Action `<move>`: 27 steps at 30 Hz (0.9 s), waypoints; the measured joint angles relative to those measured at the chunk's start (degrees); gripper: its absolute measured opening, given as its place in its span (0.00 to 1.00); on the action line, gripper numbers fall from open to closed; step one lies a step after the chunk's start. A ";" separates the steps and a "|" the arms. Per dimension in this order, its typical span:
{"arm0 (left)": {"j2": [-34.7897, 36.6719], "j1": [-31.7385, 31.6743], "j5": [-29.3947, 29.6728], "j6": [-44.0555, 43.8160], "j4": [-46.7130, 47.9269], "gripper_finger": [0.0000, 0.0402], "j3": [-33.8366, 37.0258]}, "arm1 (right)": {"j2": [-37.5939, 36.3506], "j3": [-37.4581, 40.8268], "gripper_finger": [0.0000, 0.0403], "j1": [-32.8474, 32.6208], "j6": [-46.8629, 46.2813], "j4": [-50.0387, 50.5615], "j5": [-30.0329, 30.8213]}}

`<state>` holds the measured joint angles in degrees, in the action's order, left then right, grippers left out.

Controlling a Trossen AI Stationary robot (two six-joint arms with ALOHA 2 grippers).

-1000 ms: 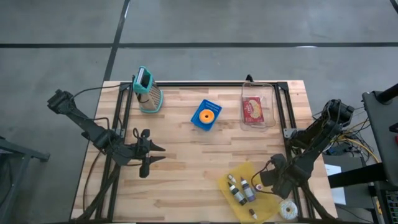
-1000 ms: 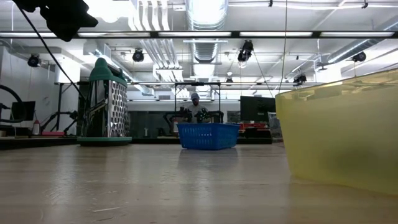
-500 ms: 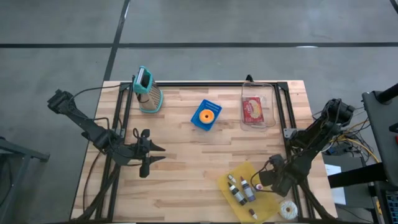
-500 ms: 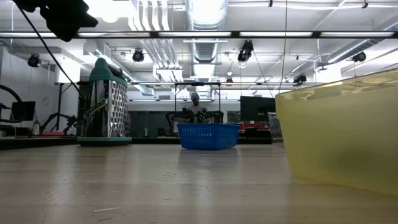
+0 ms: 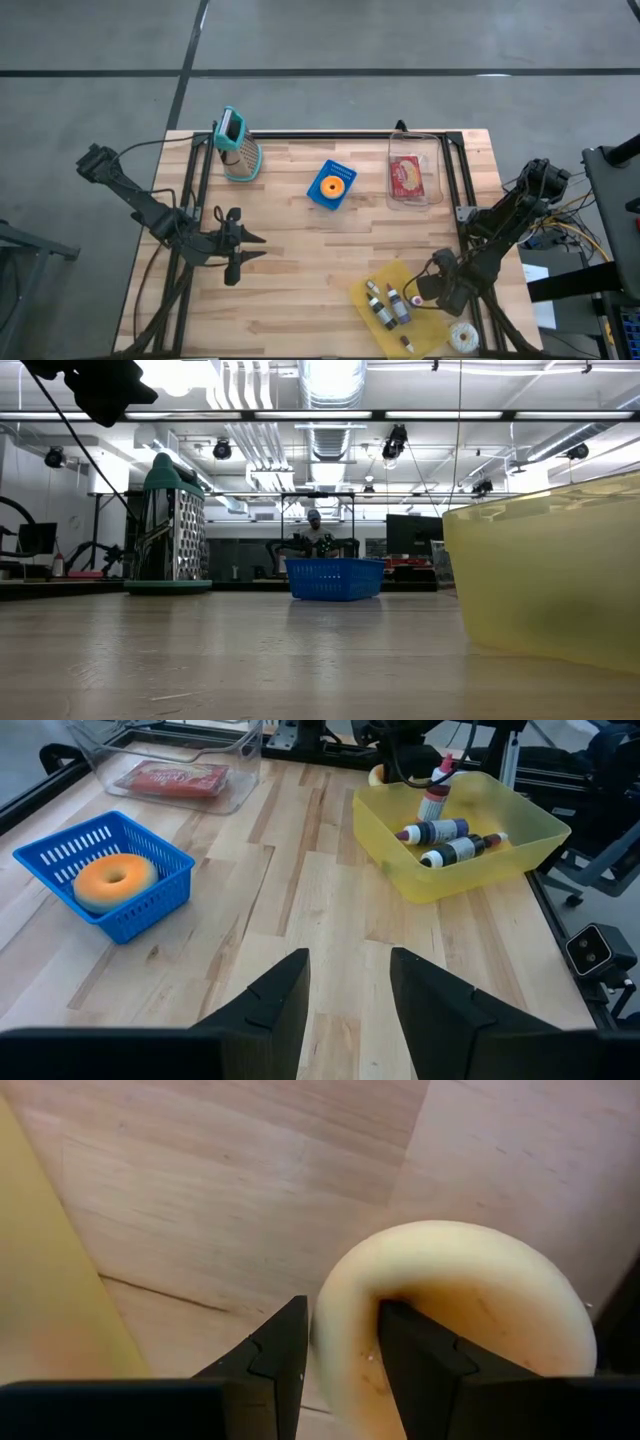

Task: Pick & Place Food Item
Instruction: Stack the top orange donut on top of the top left orange donut in the blue bin

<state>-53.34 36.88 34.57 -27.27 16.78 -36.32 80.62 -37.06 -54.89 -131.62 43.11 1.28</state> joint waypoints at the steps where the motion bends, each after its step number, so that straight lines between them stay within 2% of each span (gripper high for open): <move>1: 0.00 -0.02 0.00 0.00 0.00 0.37 0.00 | 0.01 -0.03 0.29 0.00 0.00 0.00 0.02; 6: 0.00 -0.01 0.00 0.00 0.00 0.37 0.00 | 0.07 -0.07 0.25 0.00 -0.65 0.06 0.00; 18: 0.00 -0.01 0.00 0.01 0.01 0.37 0.00 | 0.09 -0.04 0.07 0.00 -0.38 0.18 -0.04; 27: 0.00 -0.01 0.00 0.02 0.02 0.37 0.00 | 0.09 -0.04 0.05 0.00 -0.19 0.04 -0.02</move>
<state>-53.34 36.87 34.57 -27.24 16.79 -36.32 80.71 -37.10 -54.89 -131.81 43.16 1.26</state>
